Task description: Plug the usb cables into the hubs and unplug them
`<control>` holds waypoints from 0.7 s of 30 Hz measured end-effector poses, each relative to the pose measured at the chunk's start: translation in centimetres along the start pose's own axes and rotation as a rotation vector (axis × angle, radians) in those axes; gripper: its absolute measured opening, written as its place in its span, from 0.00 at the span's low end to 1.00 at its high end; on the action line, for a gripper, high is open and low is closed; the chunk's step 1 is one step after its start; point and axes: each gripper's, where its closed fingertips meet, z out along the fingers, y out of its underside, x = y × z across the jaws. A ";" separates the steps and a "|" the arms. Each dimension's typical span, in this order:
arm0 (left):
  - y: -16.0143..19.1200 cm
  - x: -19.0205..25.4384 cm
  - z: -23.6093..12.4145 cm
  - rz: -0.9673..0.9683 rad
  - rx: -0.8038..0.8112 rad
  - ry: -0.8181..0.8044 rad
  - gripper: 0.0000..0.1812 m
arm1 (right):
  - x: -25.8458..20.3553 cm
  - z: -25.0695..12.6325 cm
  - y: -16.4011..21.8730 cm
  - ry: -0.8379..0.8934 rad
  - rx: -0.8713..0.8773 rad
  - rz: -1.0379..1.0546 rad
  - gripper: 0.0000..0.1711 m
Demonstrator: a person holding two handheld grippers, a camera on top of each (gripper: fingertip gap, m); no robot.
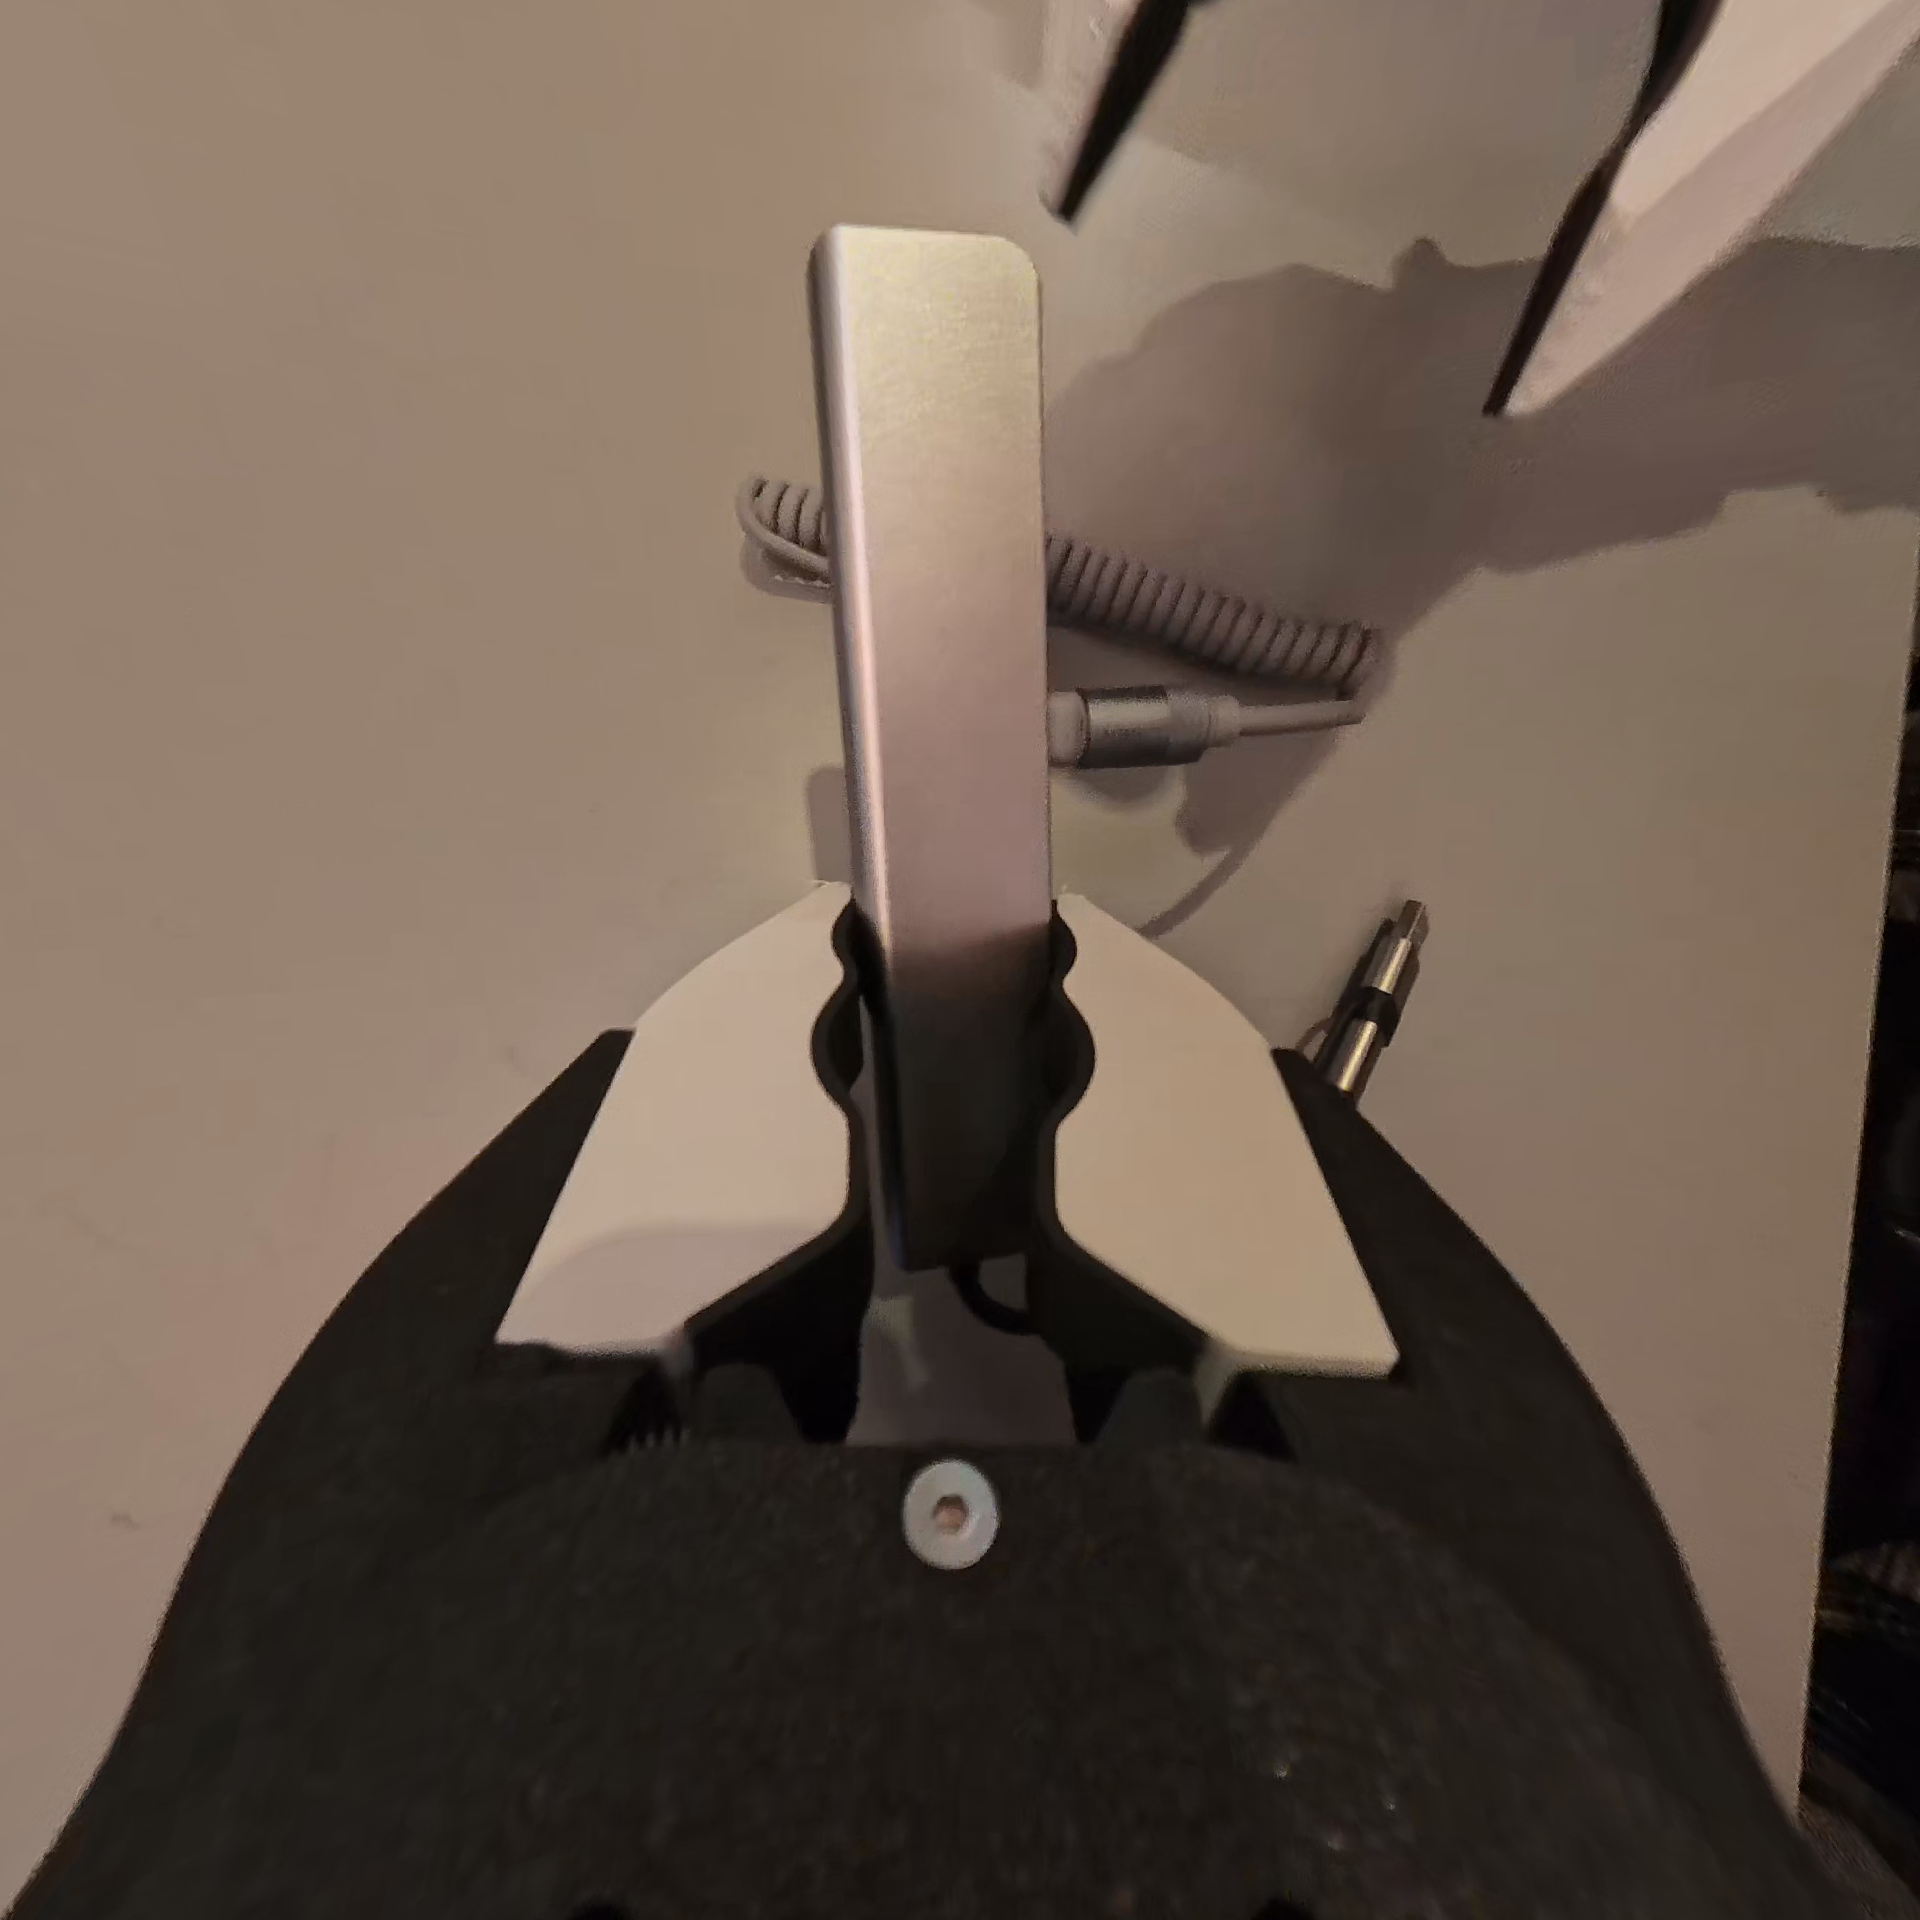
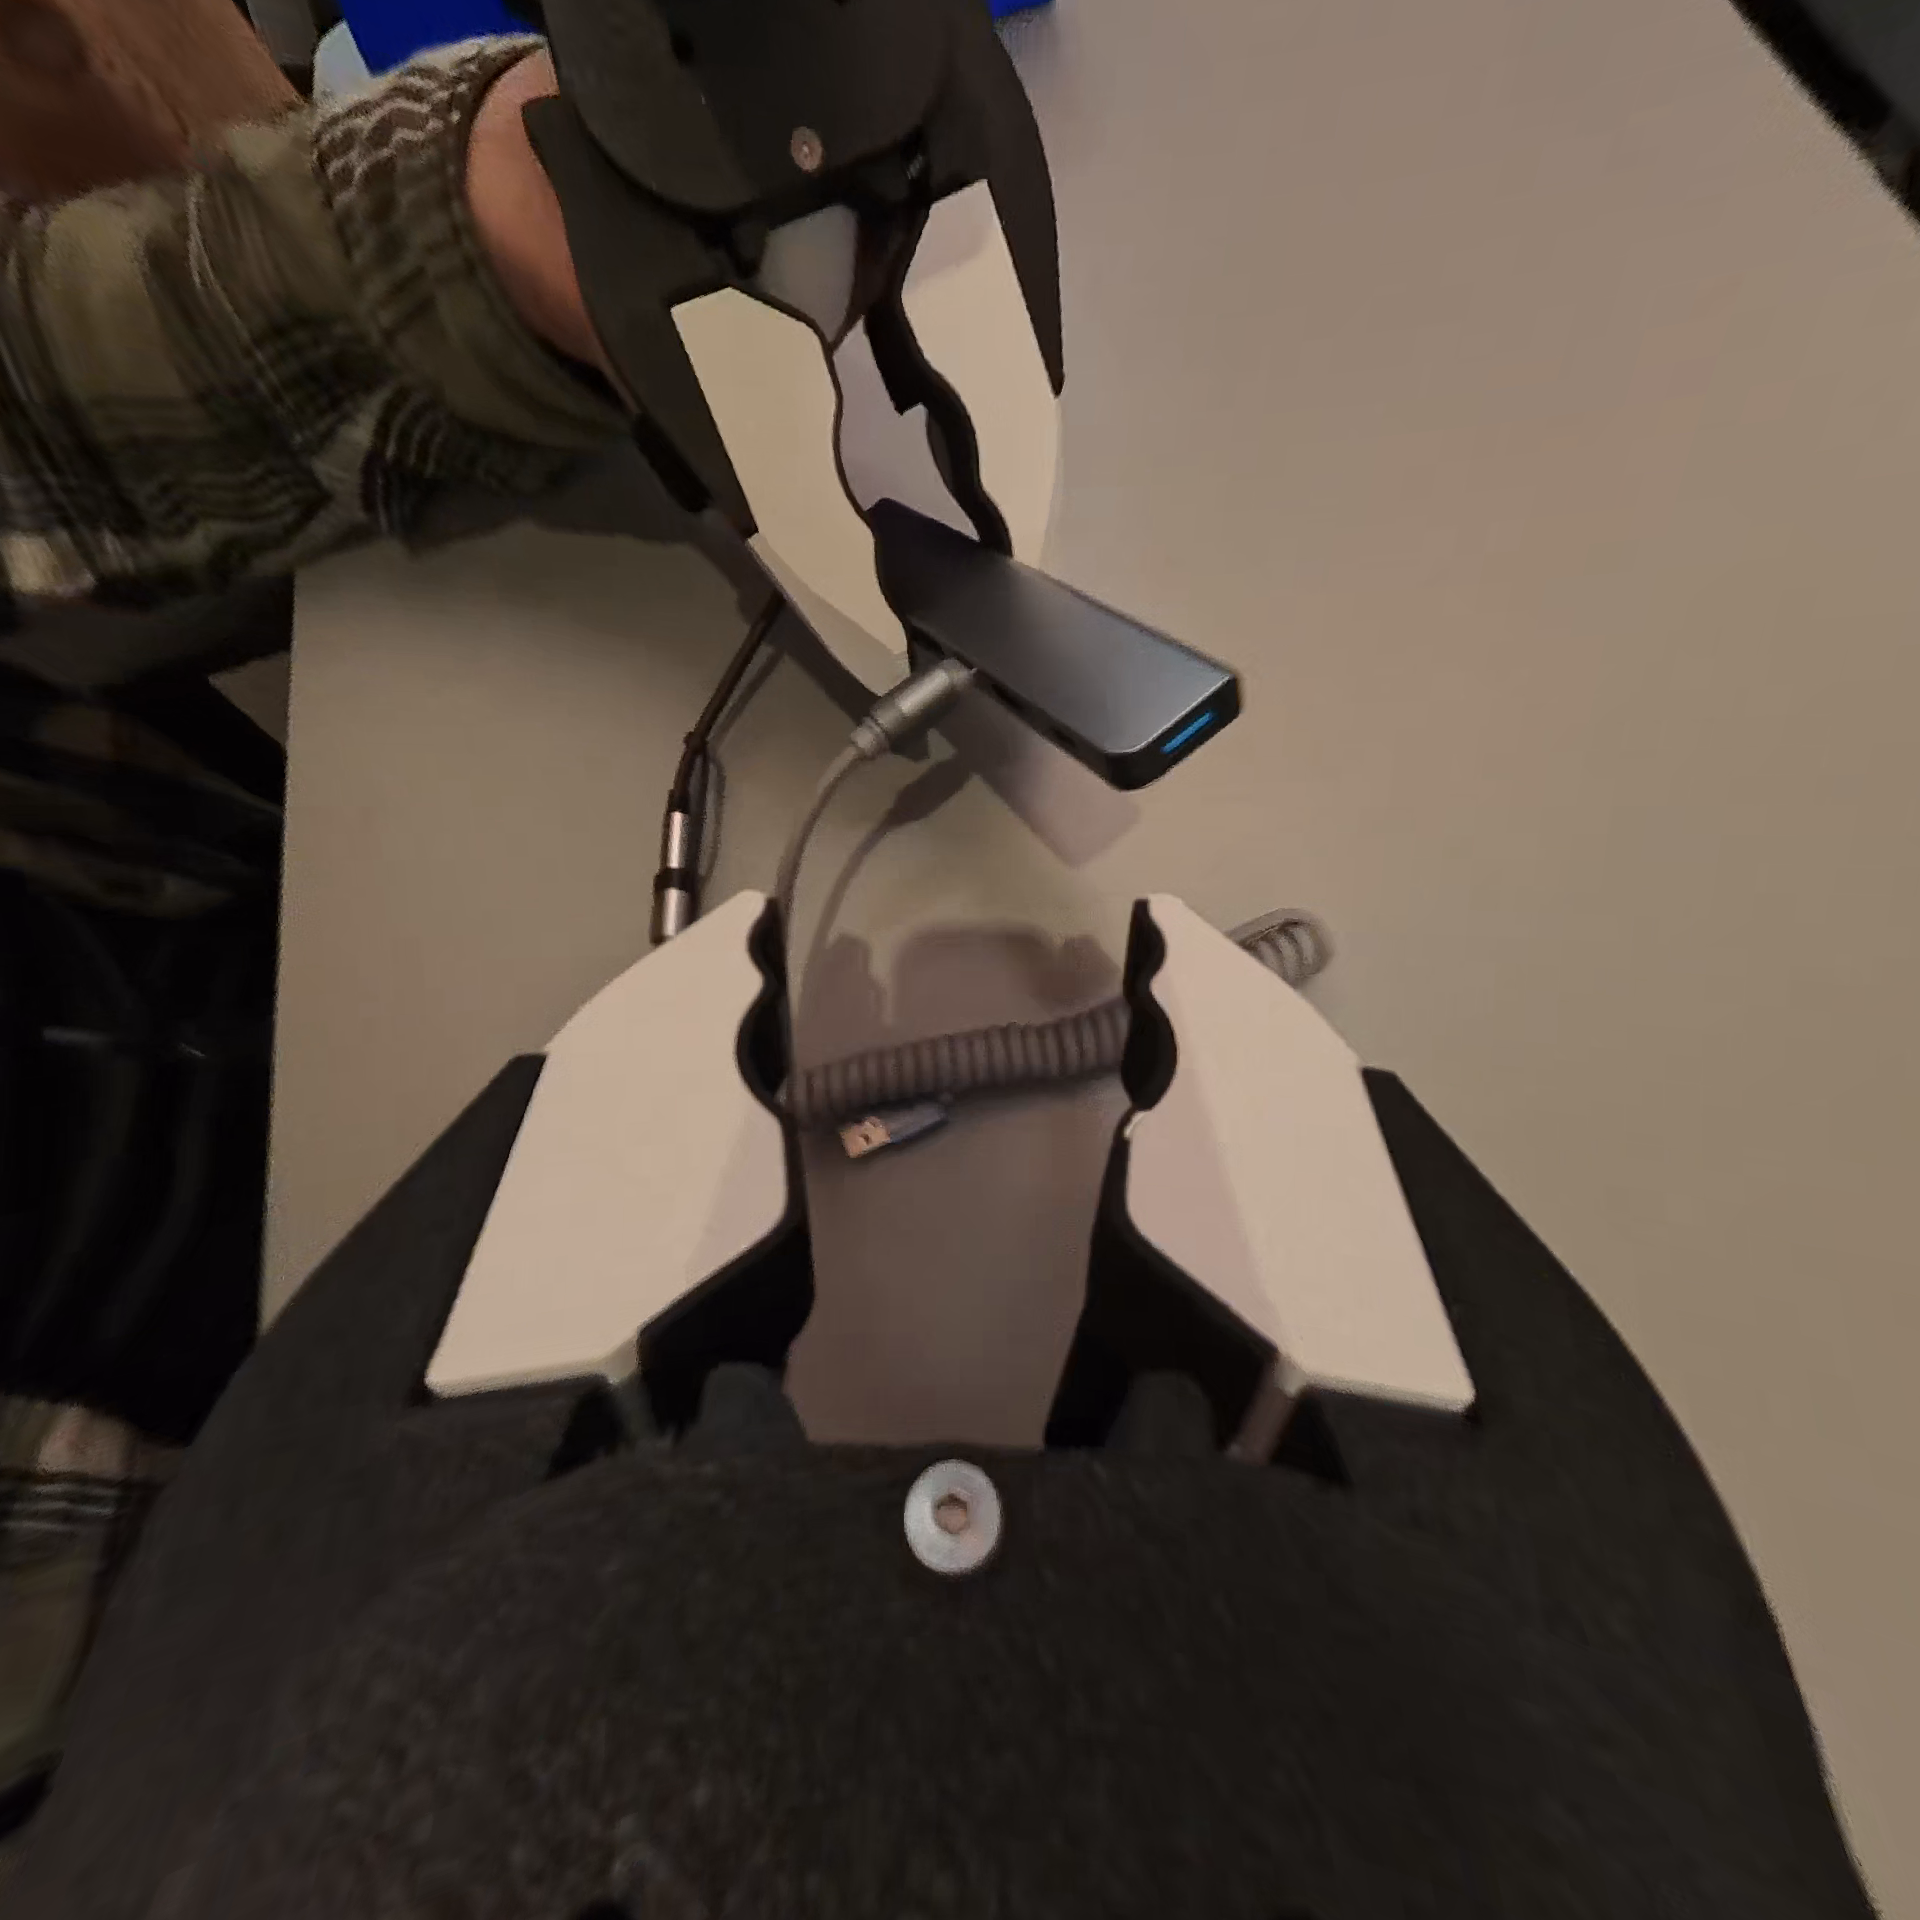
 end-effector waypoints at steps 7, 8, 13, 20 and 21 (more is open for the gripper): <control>0.0 1.1 0.1 0.033 0.000 0.057 0.16 | 0.6 -0.2 -2.1 -0.044 -0.102 -0.282 0.44; -0.1 1.3 0.1 0.041 0.002 0.067 0.16 | 0.4 0.2 -2.2 -0.065 -0.128 -0.317 0.44; -0.4 2.0 0.0 0.067 0.024 0.101 0.17 | 0.1 2.2 -2.2 -0.186 -0.195 -0.322 0.44; -0.7 2.5 -0.3 0.072 0.057 0.138 0.17 | 0.1 2.9 -2.6 -0.227 -0.140 -0.292 0.20; -0.7 2.6 -0.3 0.075 0.059 0.144 0.17 | -0.2 2.9 -2.6 -0.243 -0.141 -0.285 0.18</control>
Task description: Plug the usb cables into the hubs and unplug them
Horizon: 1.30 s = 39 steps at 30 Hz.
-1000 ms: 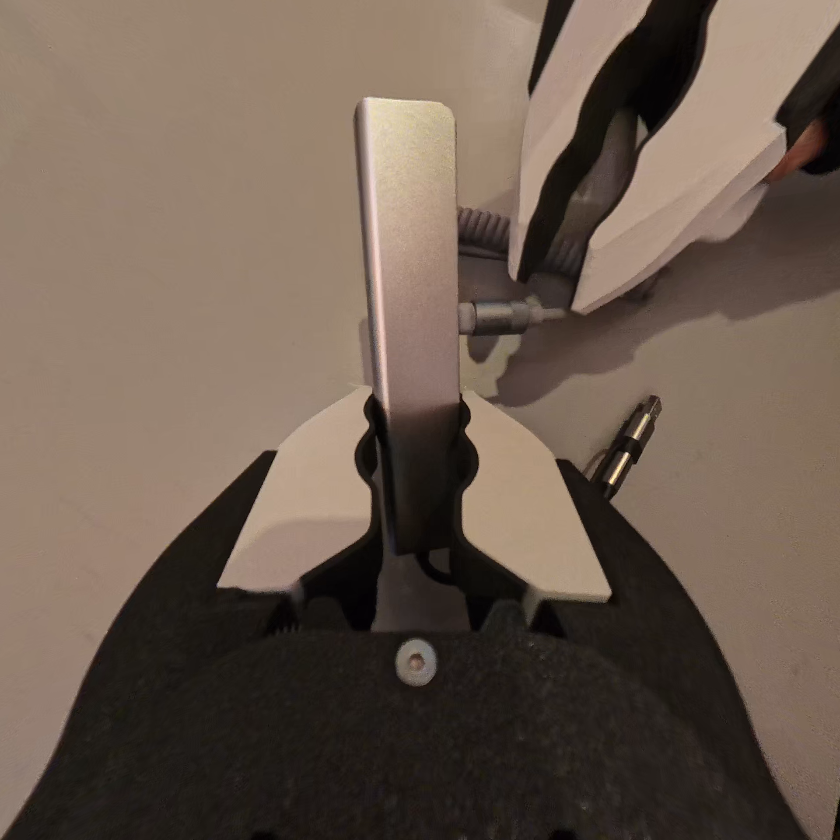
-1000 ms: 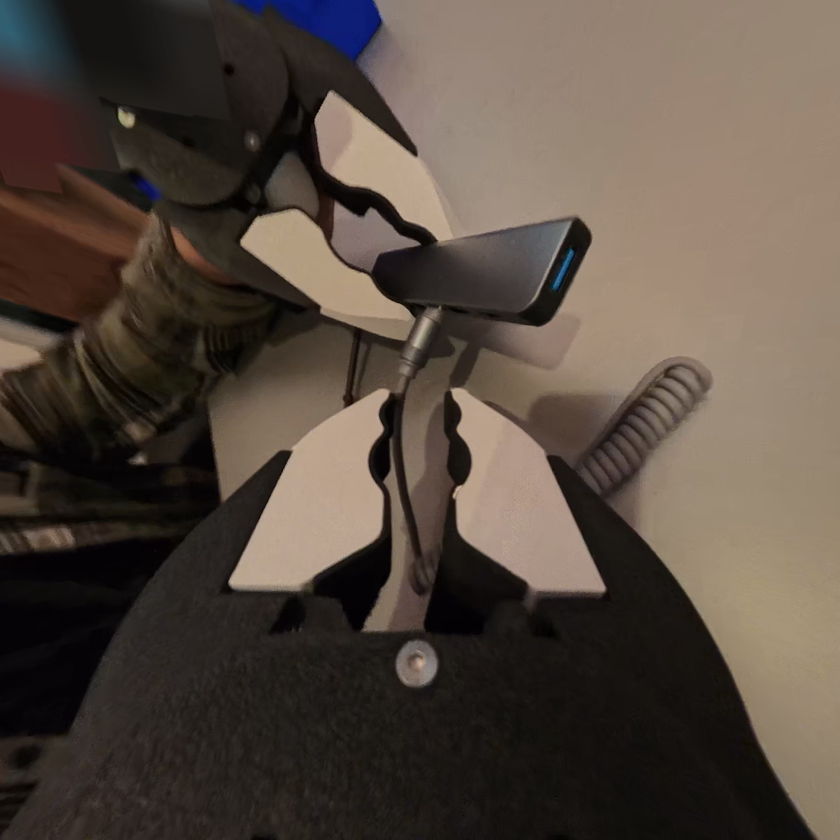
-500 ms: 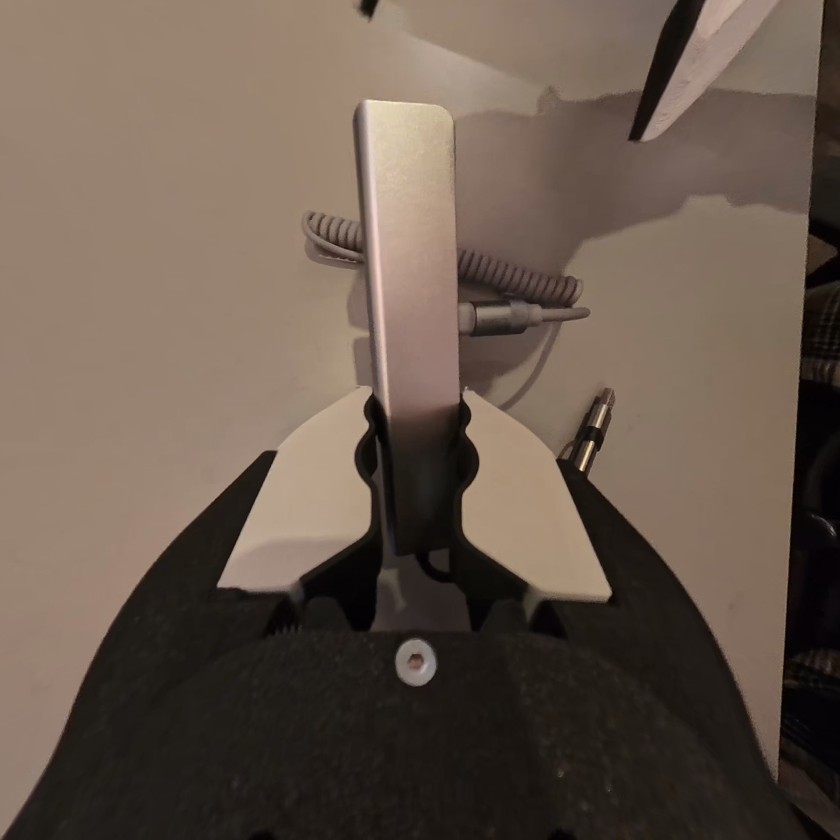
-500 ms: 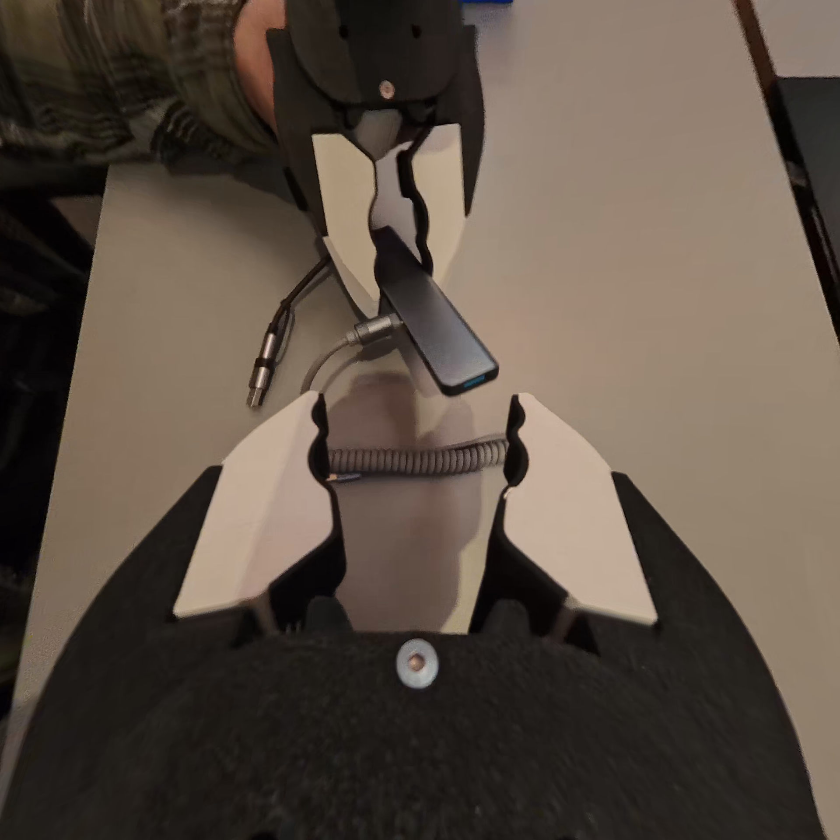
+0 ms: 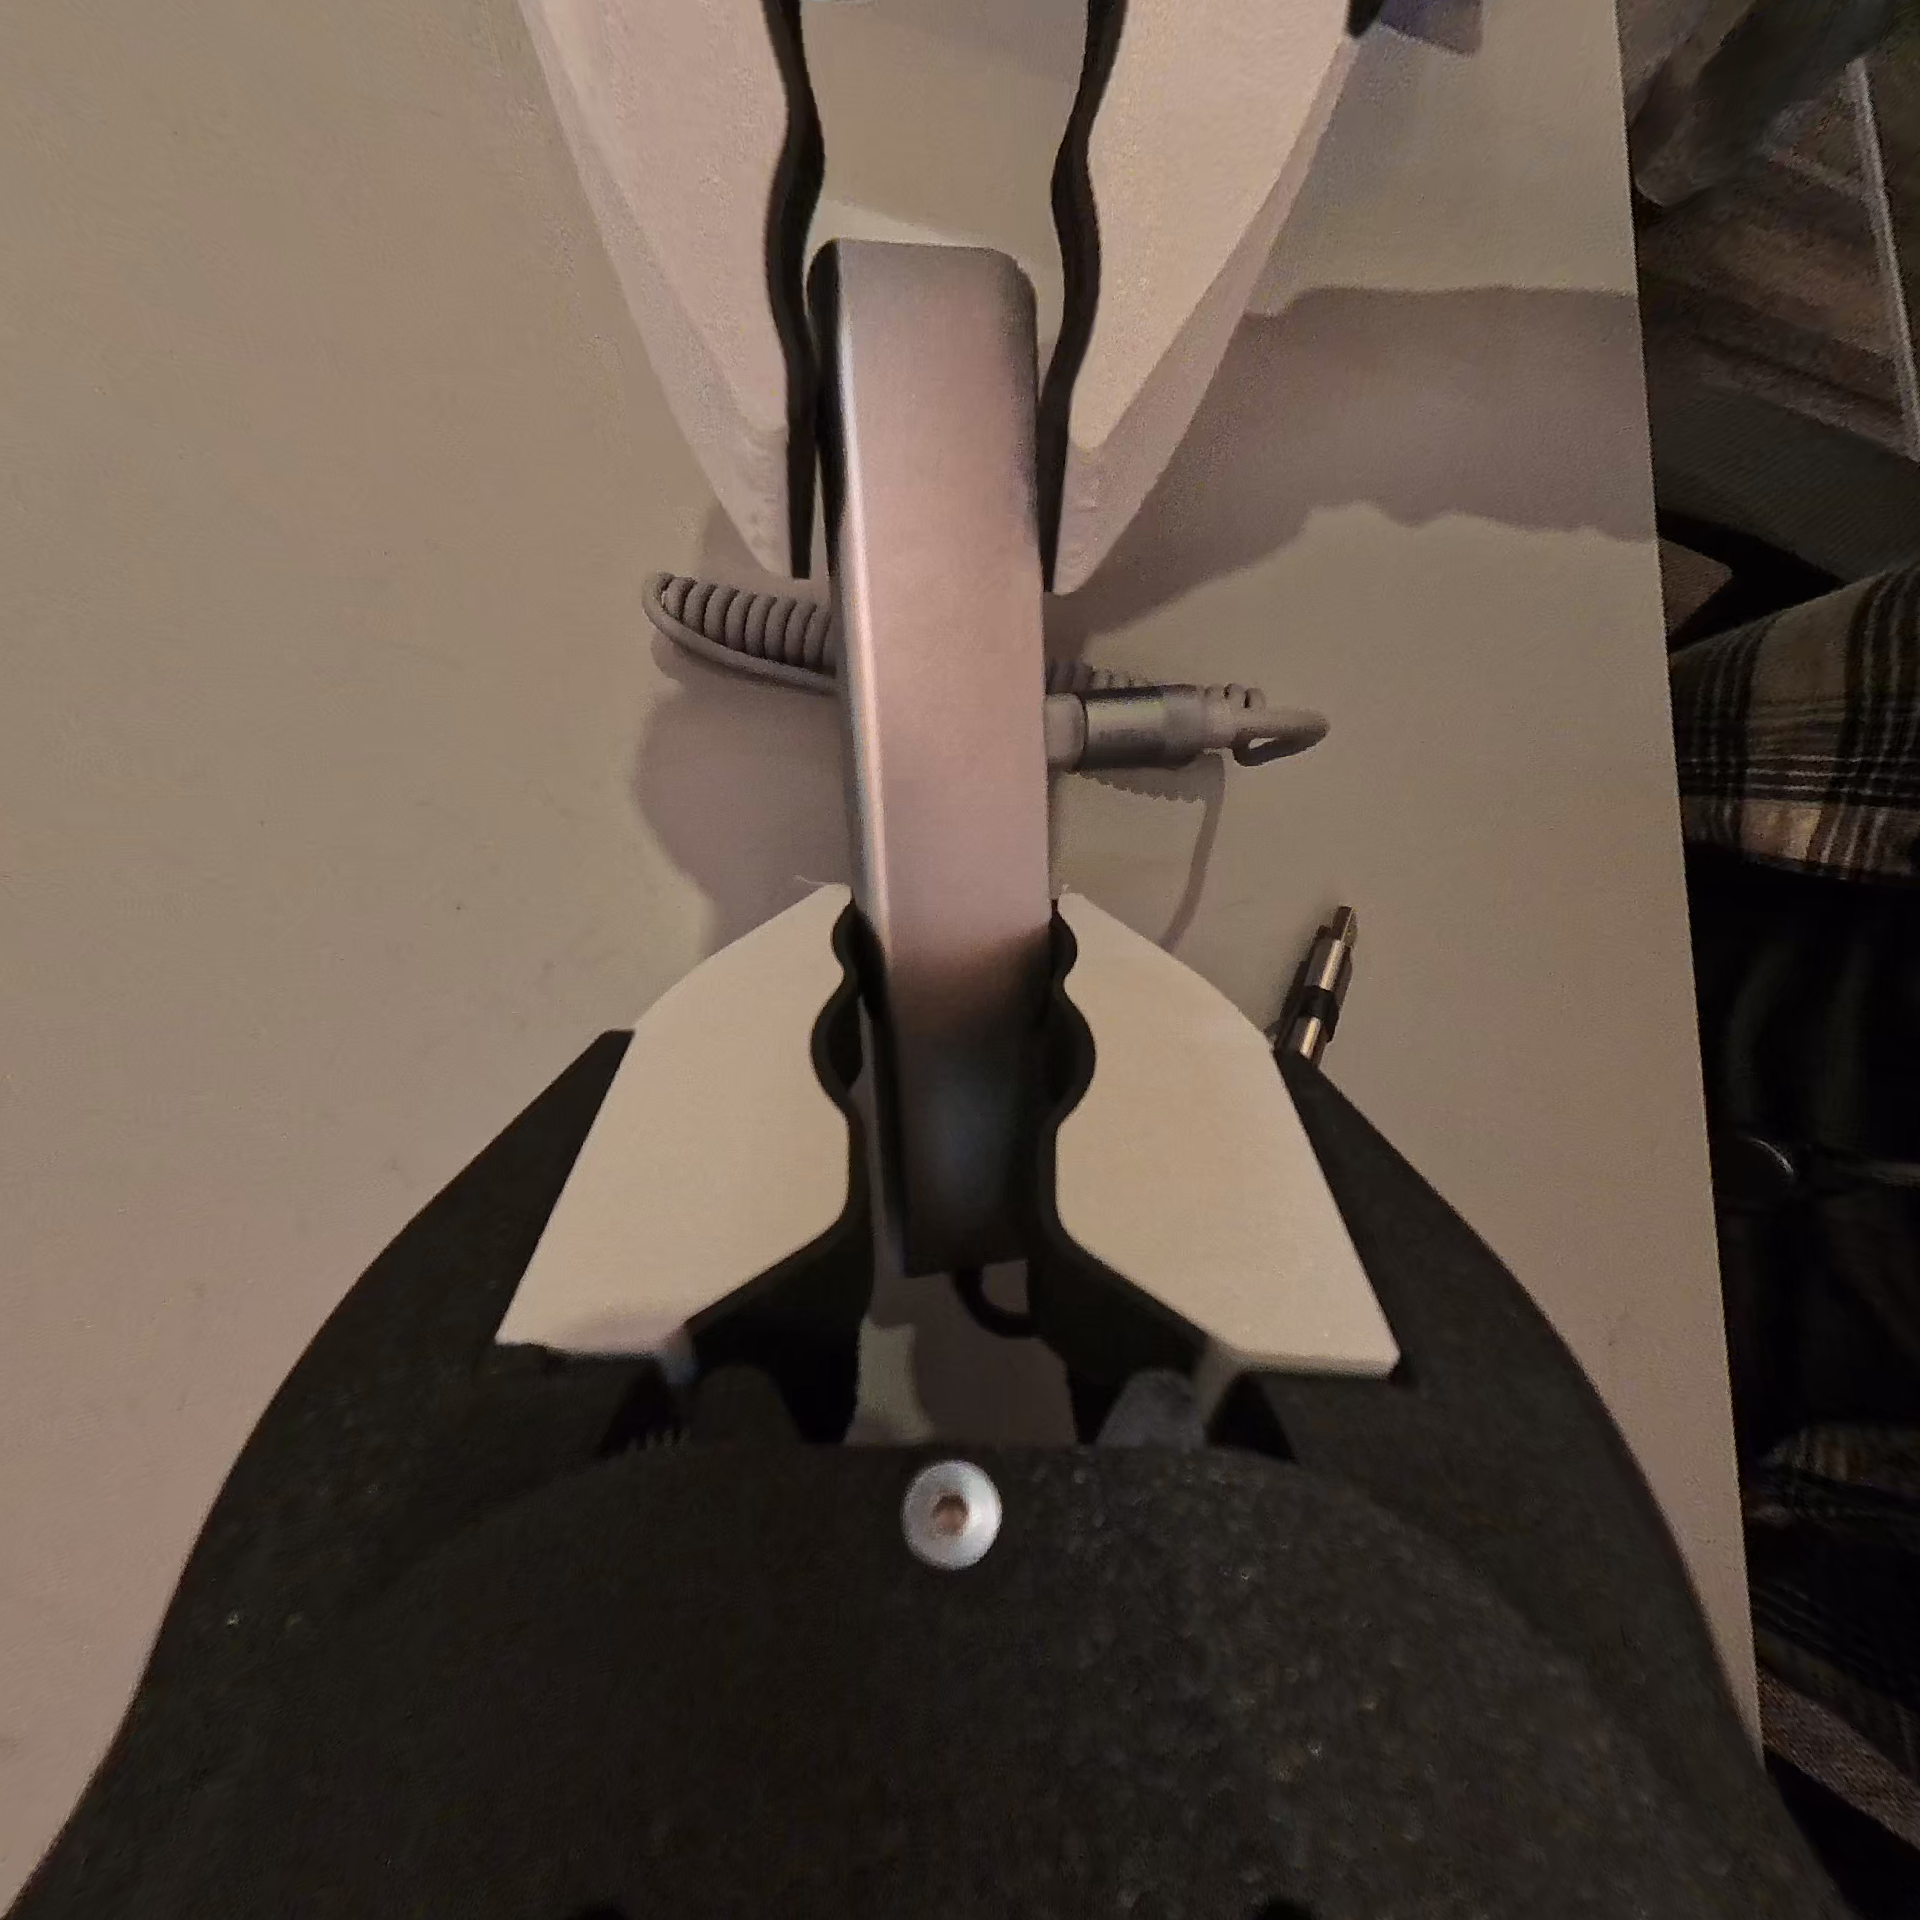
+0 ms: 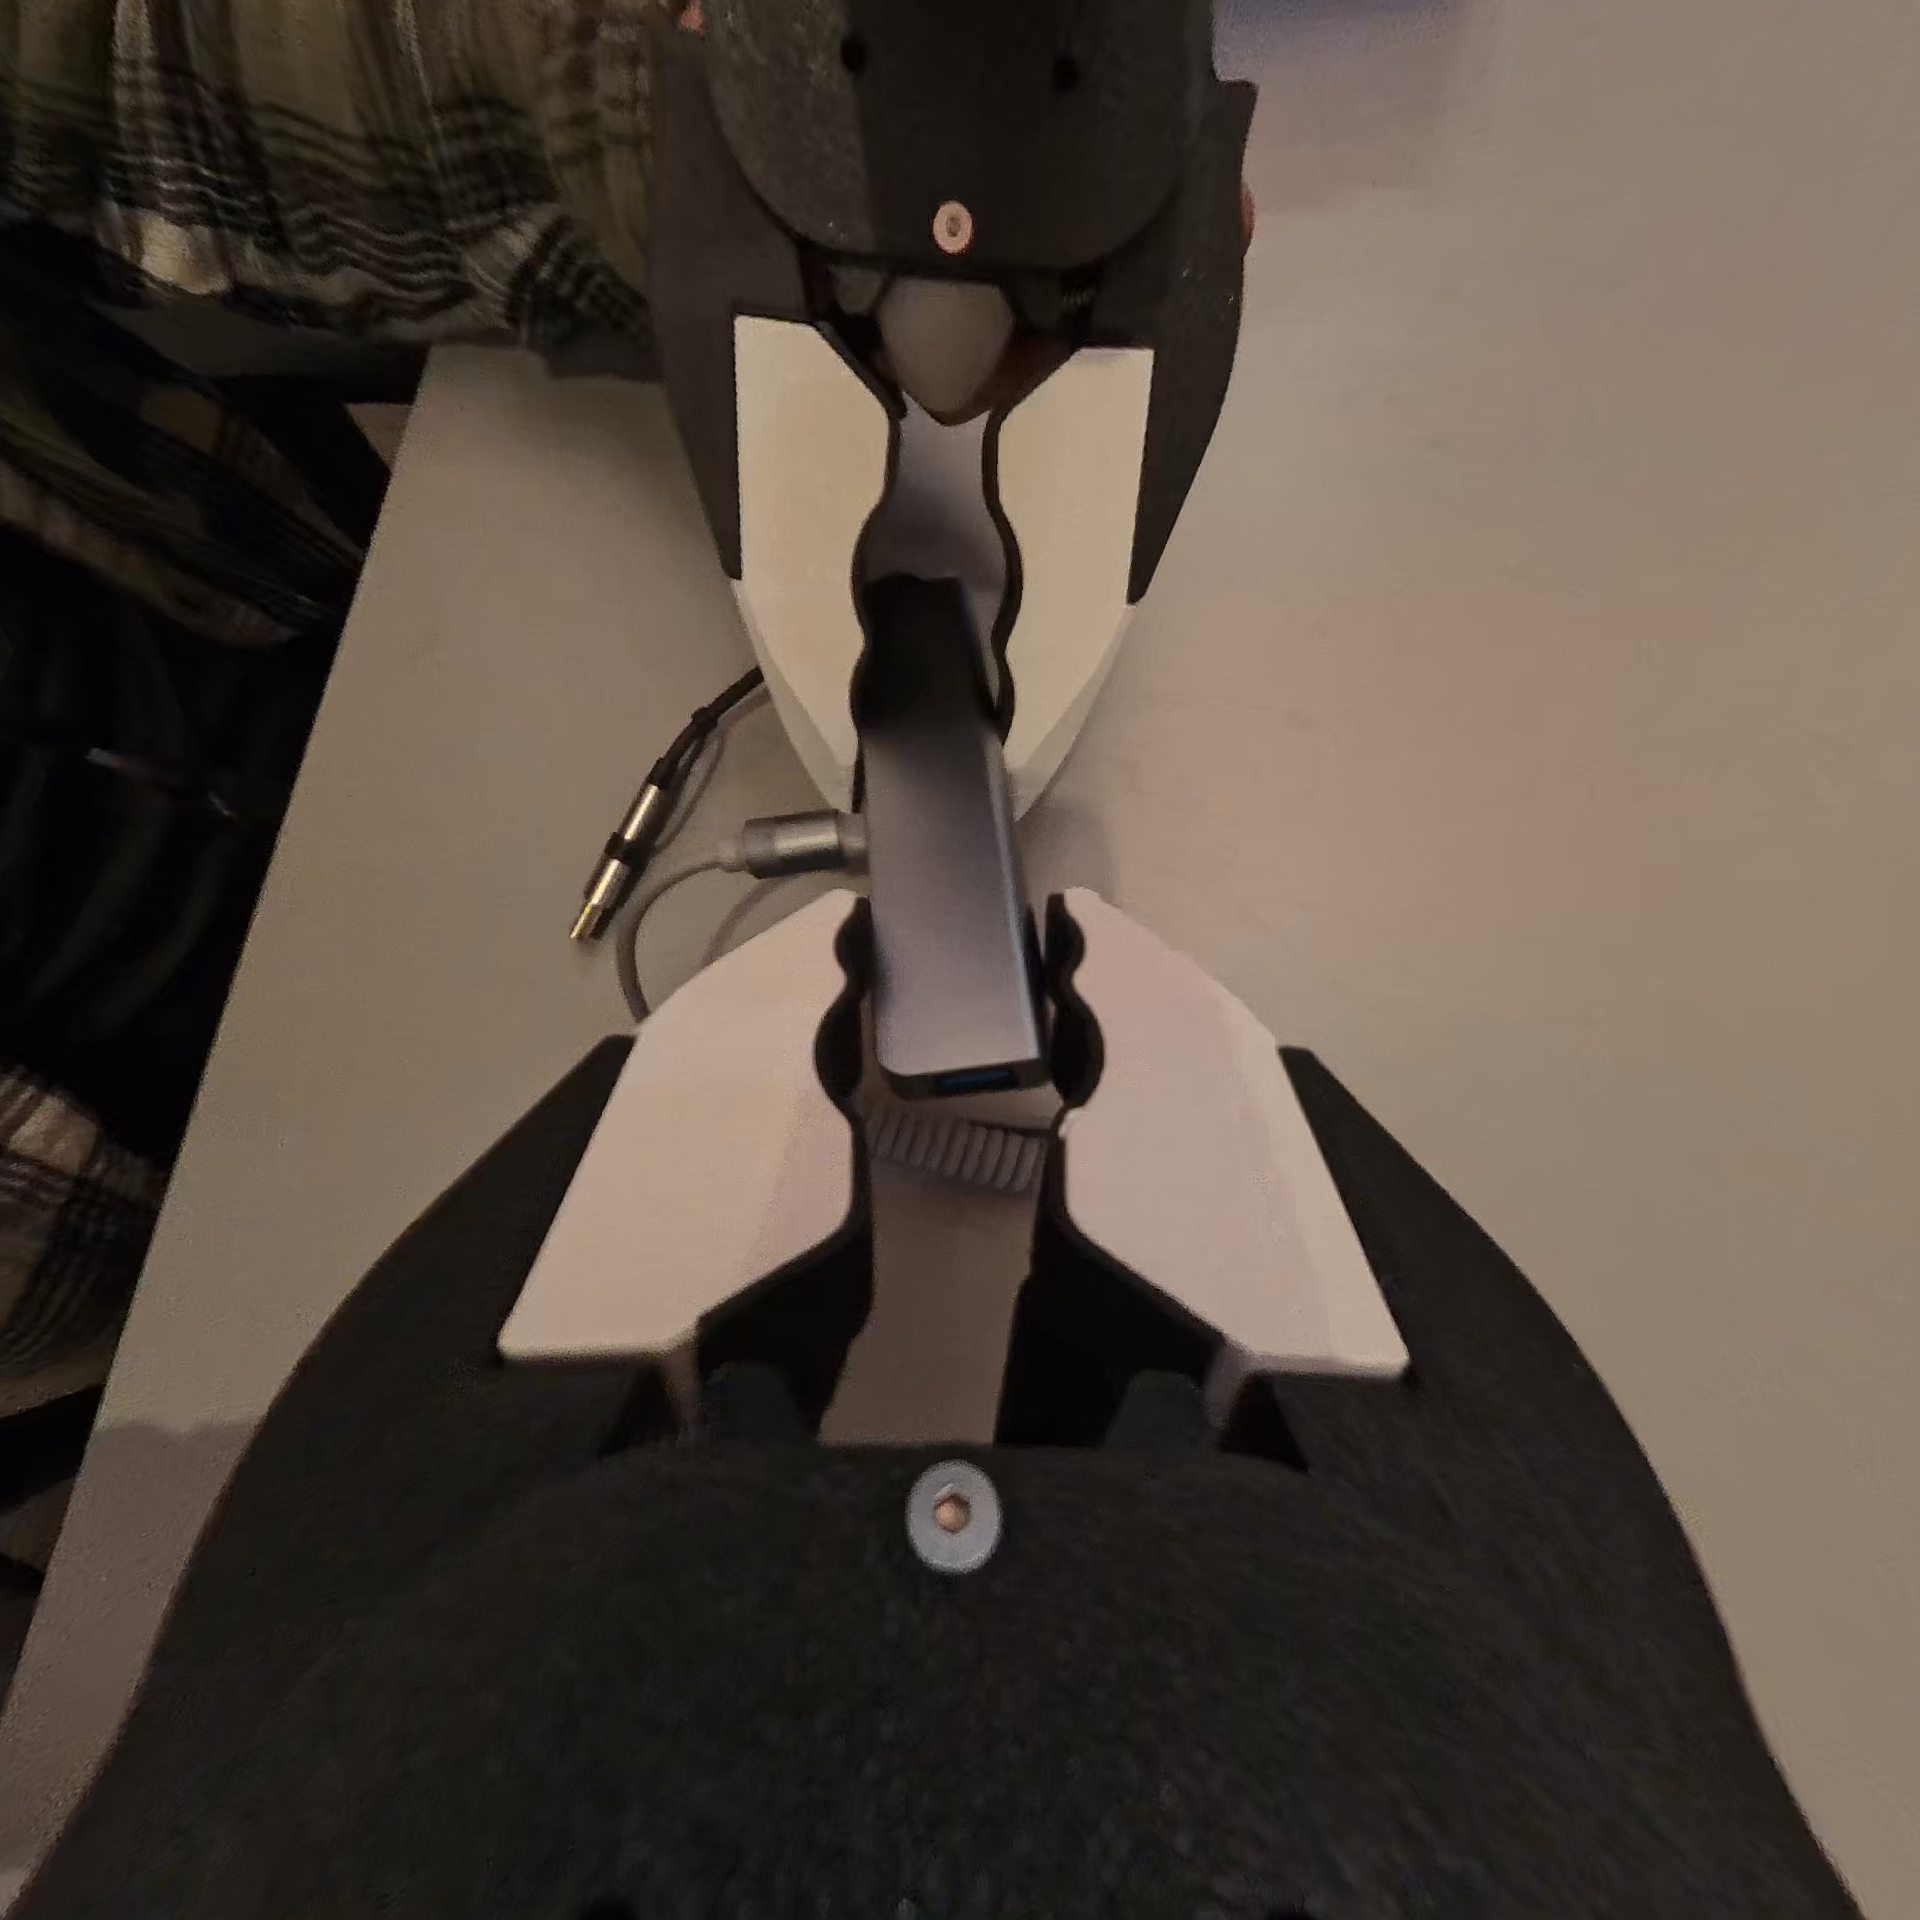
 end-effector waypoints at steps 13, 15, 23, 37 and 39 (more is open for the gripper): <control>-3.0 -2.1 -3.3 -0.049 0.316 0.002 0.43 | -0.8 -5.2 -1.1 0.174 -0.063 0.048 0.17; -4.0 -2.9 -5.1 -0.063 0.434 -0.024 0.45 | -1.1 -7.0 -1.4 0.212 -0.057 0.057 0.17; -5.6 -5.1 -10.9 -0.078 0.739 -0.157 0.37 | -2.2 -18.0 -1.2 0.456 -0.136 0.104 0.17; -5.1 -4.7 -8.2 -0.040 0.631 -0.182 0.28 | -4.8 -38.5 -0.1 0.926 -0.193 0.259 0.17; -5.1 -4.5 -7.9 -0.038 0.620 -0.169 0.28 | -5.0 -40.9 0.4 0.995 -0.208 0.282 0.17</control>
